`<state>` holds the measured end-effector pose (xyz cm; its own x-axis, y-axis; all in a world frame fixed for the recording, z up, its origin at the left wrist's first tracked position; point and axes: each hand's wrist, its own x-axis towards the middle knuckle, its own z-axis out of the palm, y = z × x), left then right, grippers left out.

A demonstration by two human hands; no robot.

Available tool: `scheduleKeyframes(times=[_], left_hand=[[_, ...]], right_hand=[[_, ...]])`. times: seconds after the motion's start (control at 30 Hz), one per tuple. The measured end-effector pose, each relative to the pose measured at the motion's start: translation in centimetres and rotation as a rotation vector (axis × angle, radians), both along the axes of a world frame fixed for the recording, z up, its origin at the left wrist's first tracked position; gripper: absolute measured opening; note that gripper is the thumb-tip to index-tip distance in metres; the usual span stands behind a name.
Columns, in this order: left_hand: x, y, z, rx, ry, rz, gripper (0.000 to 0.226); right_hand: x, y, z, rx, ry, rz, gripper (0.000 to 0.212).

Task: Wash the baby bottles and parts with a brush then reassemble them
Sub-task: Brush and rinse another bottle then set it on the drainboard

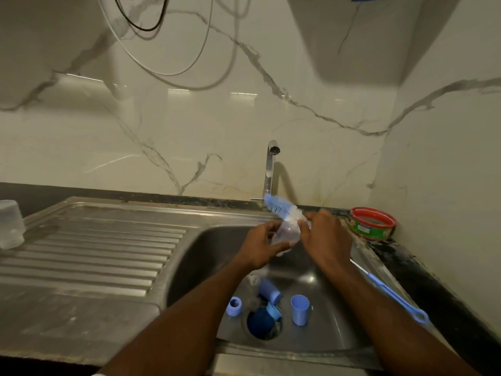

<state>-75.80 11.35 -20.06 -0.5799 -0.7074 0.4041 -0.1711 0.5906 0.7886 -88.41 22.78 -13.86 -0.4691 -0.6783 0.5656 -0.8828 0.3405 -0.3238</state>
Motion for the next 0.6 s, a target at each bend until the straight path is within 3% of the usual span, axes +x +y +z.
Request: scheduleKeyframes(times=[0.2, 0.37, 0.6], left_hand=[[0.6, -0.7, -0.1, 0.094, 0.135, 0.100, 0.053], [0.9, 0.3, 0.6, 0.223, 0.151, -0.063, 0.056], [1.3, 0.3, 0.7, 0.353, 0.156, -0.081, 0.062]], right_hand=[[-0.3, 1.2, -0.5, 0.029, 0.006, 0.066, 0.031], [0.6, 0.8, -0.2, 0.018, 0.006, 0.068, 0.031], [0.2, 1.3, -0.3, 0.064, 0.015, 0.049, 0.029]])
